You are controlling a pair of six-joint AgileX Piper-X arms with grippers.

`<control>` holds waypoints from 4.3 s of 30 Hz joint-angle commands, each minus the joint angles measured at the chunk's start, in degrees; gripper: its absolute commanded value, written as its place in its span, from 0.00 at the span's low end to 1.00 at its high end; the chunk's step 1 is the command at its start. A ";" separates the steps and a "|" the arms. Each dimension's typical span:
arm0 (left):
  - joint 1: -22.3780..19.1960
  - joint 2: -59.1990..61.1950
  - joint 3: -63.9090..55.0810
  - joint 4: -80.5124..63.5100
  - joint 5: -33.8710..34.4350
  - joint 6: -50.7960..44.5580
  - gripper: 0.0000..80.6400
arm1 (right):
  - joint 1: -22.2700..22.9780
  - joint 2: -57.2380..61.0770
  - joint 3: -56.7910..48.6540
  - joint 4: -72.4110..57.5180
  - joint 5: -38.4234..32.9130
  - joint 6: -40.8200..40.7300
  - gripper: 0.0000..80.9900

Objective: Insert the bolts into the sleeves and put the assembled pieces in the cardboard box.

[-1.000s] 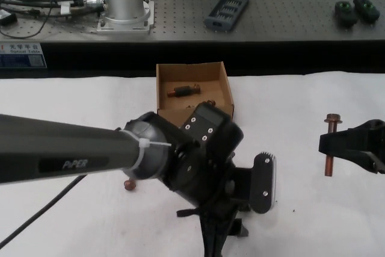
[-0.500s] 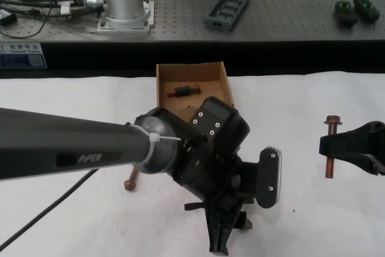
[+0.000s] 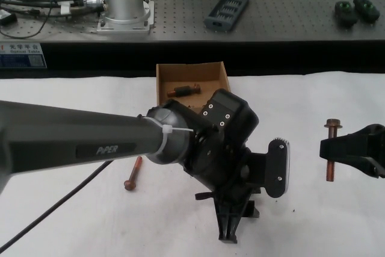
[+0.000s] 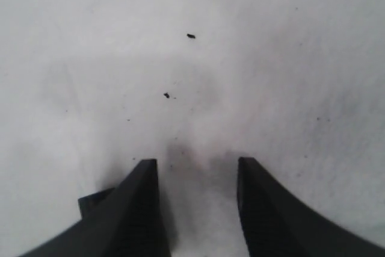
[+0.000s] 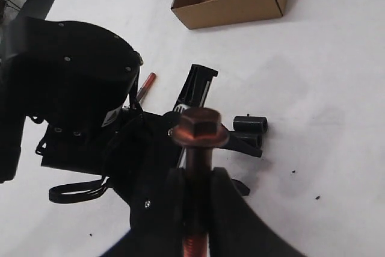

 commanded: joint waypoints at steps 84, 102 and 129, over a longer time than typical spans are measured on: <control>-1.56 3.07 -3.61 14.60 -3.87 -6.62 0.39 | -0.09 -0.80 -0.23 -0.50 -0.84 -1.37 0.01; -0.42 0.58 -3.61 18.55 -9.70 3.91 0.40 | -0.09 -0.80 -0.23 -0.98 -0.84 -1.37 0.01; 1.83 0.46 -3.61 21.35 -6.67 3.80 0.33 | -0.09 -0.80 -0.23 -1.04 -0.84 -1.37 0.01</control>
